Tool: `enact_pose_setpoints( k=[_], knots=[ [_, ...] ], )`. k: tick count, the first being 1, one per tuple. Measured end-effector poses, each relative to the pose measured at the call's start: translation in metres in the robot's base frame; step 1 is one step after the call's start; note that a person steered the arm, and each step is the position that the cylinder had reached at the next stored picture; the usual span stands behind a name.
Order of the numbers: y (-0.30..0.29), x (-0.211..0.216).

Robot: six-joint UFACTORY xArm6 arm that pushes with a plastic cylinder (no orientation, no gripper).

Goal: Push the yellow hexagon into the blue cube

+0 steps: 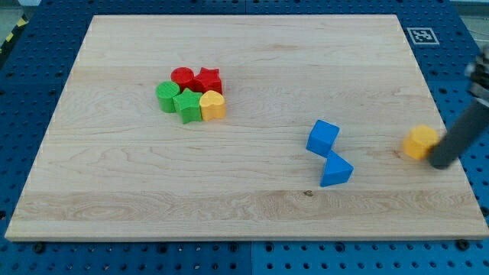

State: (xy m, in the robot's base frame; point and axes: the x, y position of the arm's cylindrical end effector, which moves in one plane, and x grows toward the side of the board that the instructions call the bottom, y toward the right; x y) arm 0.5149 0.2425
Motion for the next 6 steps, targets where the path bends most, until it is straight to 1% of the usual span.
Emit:
enact_pose_setpoints(
  k=[1,2,3,4,5,6],
  knots=[
    [-0.065,-0.039],
    [-0.068,-0.025],
    [-0.017,0.003],
    [0.013,-0.044],
    [-0.034,-0.077],
    [-0.104,-0.077]
  ],
)
